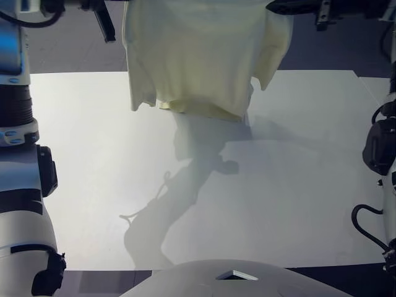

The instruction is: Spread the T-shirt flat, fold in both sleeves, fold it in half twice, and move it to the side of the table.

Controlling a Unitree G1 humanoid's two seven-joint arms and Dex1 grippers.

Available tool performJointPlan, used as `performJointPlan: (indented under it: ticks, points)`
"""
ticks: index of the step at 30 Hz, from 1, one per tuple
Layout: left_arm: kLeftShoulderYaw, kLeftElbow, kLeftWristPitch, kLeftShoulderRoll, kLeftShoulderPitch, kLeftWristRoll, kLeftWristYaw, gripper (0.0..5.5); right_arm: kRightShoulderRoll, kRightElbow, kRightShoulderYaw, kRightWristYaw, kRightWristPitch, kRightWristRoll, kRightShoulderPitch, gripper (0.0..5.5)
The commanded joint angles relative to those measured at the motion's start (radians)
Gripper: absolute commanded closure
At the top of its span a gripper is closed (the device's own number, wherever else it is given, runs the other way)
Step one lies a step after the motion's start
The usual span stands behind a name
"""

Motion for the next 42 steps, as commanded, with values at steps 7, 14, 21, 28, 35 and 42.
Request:
performJointPlan:
  ticks: [7,14,21,28,35,42]
  points:
    - [0.145,-0.279,0.16,0.16,0.117,-0.38,-0.314,5.49,-0.172,-0.368,0.008,0.125,0.392,0.408,0.13,5.5]
    - [0.113,-0.337,0.167,0.171,0.222,-0.399,-0.273,5.49,-0.216,-0.497,0.036,0.097,0.397,0.434,0.246,5.5]
    - [-0.044,-0.074,0.047,0.038,0.144,-0.218,-0.157,5.49,-0.062,-0.177,0.157,-0.082,0.11,0.15,0.166,5.5]
    - [-0.202,0.512,-0.231,-0.17,-0.061,0.055,0.014,5.49,0.132,0.296,0.226,-0.363,-0.221,-0.103,0.026,5.5]
    - [-0.331,1.077,-0.39,-0.352,-0.277,0.356,0.586,5.49,0.276,0.586,0.263,-0.902,-0.373,-0.313,-0.089,5.5]
    - [-0.329,1.203,-0.385,-0.418,-0.366,0.471,1.0,5.49,0.316,0.649,0.307,-1.325,-0.425,-0.5,-0.161,5.5]
